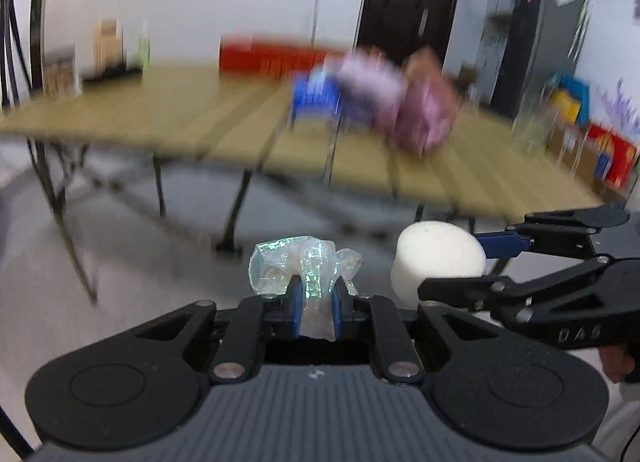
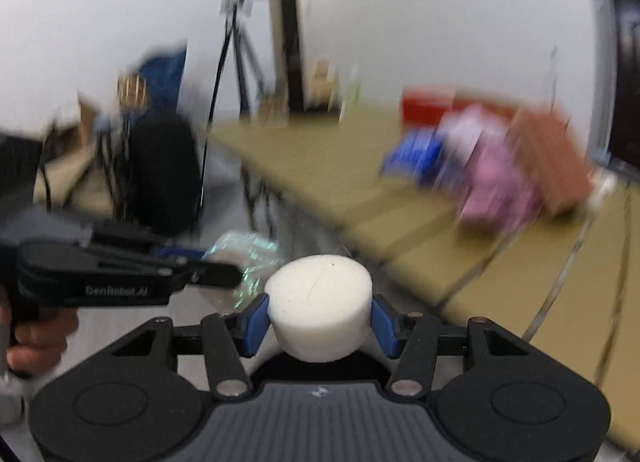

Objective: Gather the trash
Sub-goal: 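Carry both items down over the black bin and open both grippers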

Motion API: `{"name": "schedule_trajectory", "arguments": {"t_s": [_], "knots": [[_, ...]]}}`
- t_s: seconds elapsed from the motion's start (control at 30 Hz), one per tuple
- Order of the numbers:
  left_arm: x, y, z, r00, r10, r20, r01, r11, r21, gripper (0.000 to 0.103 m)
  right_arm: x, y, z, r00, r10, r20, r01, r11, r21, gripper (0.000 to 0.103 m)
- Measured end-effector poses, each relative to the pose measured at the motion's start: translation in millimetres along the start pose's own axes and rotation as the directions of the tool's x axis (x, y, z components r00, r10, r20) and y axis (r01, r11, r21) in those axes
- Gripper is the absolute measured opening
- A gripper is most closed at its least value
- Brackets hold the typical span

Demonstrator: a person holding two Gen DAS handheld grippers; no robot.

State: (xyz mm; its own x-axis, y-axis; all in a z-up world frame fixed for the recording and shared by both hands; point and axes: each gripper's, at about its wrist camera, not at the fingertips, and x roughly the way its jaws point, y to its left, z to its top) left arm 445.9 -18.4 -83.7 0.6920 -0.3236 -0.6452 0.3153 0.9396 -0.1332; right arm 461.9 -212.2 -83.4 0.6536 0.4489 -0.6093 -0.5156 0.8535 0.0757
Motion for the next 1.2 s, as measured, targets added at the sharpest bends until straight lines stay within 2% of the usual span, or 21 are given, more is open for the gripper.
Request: {"name": "schedule_trajectory", "arguments": {"t_s": [0.07,0.13,0.23,0.33,0.43,0.57,0.7,1.03,1.13,1.2], "knots": [[21,10,-11,0.993,0.008,-0.121,-0.011,1.000,-0.024,0.015,24,9,-11,0.994,-0.021,-0.110,0.016,0.999,-0.041,0.053],[37,20,-19,0.980,0.028,-0.195,-0.039,0.998,-0.056,0.015,44,11,-20,0.982,-0.028,-0.186,0.017,0.998,-0.061,0.053],[60,25,-23,0.965,0.030,-0.259,-0.051,0.996,-0.074,0.015,69,7,-29,0.963,-0.018,-0.268,0.011,1.000,-0.027,0.054],[81,25,-26,0.954,0.022,-0.300,-0.048,0.996,-0.078,0.017,90,6,-31,0.952,0.001,-0.307,-0.002,1.000,0.000,0.054],[93,25,-27,0.939,0.011,-0.343,-0.040,0.996,-0.078,0.029,104,-1,-36,0.939,0.013,-0.343,-0.009,1.000,0.013,0.060],[98,24,-27,0.933,0.038,-0.358,-0.065,0.996,-0.062,0.032,111,-2,-43,0.925,0.021,-0.379,-0.018,1.000,0.011,0.063],[94,24,-26,0.938,0.021,-0.347,-0.049,0.996,-0.072,0.041,107,-3,-41,0.929,0.020,-0.370,-0.019,1.000,0.006,0.068],[92,22,-25,0.937,0.058,-0.344,-0.081,0.995,-0.052,0.042,105,-7,-36,0.933,-0.005,-0.359,0.007,1.000,0.005,0.070],[83,24,-17,0.945,0.072,-0.319,-0.090,0.995,-0.043,0.043,98,-4,-31,0.943,-0.012,-0.333,0.011,1.000,-0.005,0.070],[67,27,-5,0.963,0.107,-0.246,-0.119,0.992,-0.036,0.051,86,-1,-23,0.958,-0.006,-0.287,0.003,1.000,-0.010,0.070]]}}
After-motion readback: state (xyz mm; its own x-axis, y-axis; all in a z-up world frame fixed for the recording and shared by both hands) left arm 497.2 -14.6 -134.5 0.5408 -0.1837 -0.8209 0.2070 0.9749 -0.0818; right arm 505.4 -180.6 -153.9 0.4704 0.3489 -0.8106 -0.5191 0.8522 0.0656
